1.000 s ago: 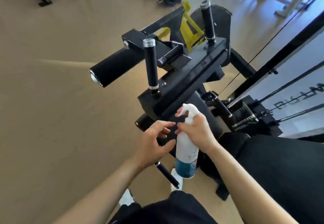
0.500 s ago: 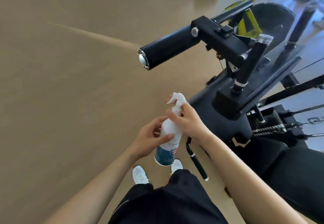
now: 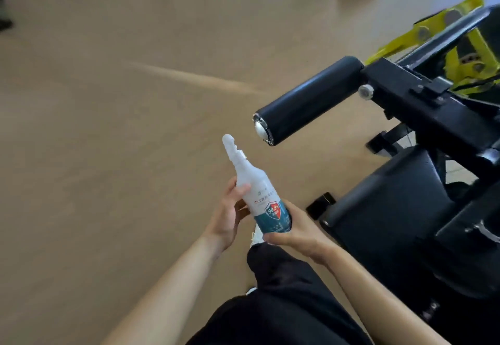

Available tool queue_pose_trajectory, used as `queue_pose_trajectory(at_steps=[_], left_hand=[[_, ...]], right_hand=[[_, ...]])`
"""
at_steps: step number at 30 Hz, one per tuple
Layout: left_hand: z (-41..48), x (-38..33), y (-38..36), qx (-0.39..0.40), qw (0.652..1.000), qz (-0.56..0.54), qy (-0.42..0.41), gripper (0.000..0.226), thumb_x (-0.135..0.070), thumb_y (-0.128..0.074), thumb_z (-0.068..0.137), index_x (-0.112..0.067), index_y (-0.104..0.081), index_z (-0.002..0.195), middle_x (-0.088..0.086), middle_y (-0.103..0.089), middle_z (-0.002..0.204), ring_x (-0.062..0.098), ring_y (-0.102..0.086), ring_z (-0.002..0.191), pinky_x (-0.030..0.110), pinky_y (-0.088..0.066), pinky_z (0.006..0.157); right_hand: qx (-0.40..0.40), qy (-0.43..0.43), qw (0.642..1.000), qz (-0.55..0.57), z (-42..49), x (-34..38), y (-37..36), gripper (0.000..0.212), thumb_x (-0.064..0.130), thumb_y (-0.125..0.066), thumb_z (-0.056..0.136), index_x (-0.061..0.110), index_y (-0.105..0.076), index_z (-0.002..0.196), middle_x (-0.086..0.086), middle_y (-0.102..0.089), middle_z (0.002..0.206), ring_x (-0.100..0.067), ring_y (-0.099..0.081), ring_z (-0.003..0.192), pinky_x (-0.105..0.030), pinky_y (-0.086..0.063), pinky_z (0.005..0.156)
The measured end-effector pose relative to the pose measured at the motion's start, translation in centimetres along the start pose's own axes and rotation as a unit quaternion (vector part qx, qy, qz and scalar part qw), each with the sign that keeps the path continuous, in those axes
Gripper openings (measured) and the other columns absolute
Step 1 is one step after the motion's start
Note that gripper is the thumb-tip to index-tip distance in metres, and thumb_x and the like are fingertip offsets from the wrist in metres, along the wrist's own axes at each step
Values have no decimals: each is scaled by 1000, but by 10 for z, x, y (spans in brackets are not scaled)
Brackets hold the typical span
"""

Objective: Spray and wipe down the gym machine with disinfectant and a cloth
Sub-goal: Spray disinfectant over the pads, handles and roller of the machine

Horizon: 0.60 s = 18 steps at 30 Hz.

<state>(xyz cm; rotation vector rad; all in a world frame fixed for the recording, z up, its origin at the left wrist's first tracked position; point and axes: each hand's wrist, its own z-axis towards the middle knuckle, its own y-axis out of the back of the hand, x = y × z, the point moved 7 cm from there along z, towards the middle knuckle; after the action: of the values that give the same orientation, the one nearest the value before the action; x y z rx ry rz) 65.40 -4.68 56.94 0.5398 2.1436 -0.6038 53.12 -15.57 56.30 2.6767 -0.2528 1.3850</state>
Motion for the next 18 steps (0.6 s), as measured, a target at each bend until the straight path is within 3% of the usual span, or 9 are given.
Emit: queue_pose_trajectory(at_steps=[2,5,9,13,18], left_hand=[[39,-21,-1,-13,1000,9,6,58,-55,-61,83,-26,-60,133,11,-69,118,21,-71,97,35,-58,76],[99,-52,4,-84,996,-14,15,78,-59,-69,70,-21,-51,136,6,-65,106,17,-67,80,29,-53,62],[169,-79,-6,-109,992,27,56,59,-50,-74,71,-17,-52,115,2,-60,93,18,-62,77,30,-50,67],[226,-89,-22,-116,983,115,89,52,-45,-77,86,-8,-58,118,5,-67,100,17,-66,80,30,-53,70],[298,-96,-49,-47,965,233,114,37,-42,-63,99,-6,-67,105,5,-73,98,17,-67,81,35,-54,80]], right_hand=[[-18,11,1000,-5,28,13,17,60,19,-89,72,25,-60,124,-1,-71,111,-21,-71,100,-45,-60,91],[-24,12,1000,7,61,27,42,58,18,-89,73,26,-60,122,1,-70,109,-20,-70,99,-43,-61,90],[-63,3,998,9,91,36,72,61,18,-91,72,30,-59,123,3,-68,111,-14,-69,101,-37,-61,90],[-114,-11,993,0,112,42,91,65,28,-92,69,34,-56,123,7,-67,111,-4,-68,97,-22,-59,79],[-193,-50,980,4,136,46,106,72,41,-90,64,38,-52,125,13,-67,110,-3,-68,98,-26,-61,81]])
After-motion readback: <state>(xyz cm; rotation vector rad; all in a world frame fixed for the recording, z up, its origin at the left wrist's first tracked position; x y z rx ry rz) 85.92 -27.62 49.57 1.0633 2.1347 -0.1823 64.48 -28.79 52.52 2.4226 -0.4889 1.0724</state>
